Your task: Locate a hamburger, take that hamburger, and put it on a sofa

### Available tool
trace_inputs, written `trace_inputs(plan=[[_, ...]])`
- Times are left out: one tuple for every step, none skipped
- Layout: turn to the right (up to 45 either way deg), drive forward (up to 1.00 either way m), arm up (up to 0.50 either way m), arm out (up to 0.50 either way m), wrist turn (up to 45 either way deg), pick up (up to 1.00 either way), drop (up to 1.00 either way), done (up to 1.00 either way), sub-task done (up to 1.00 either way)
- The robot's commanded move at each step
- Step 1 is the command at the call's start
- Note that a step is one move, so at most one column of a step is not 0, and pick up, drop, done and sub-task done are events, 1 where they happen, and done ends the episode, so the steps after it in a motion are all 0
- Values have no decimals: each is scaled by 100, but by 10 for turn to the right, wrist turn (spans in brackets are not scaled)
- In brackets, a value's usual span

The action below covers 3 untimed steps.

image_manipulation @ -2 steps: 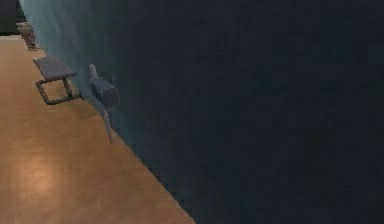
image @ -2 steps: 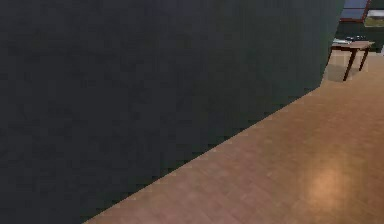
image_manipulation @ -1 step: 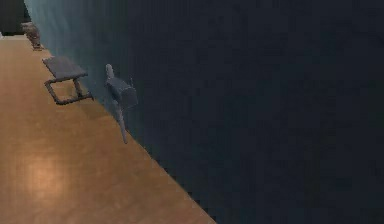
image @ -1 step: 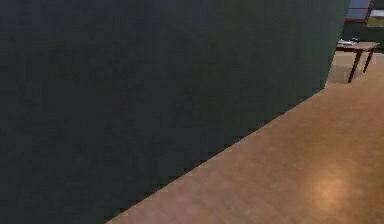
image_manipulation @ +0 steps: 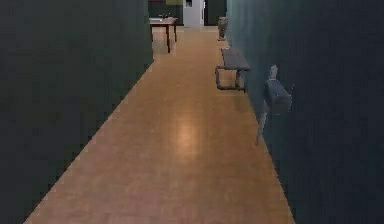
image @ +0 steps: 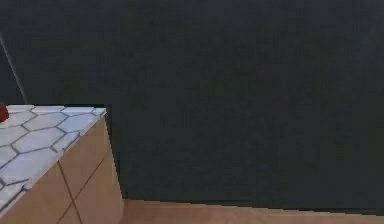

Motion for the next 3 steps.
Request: trace_inputs(plan=[[-450, 0, 0, 0, 0, 0, 0, 0, 0], [-450, 0, 0, 0, 0, 0, 0, 0, 0], [-120, 0, 0, 0, 0, 0, 0, 0, 0]])
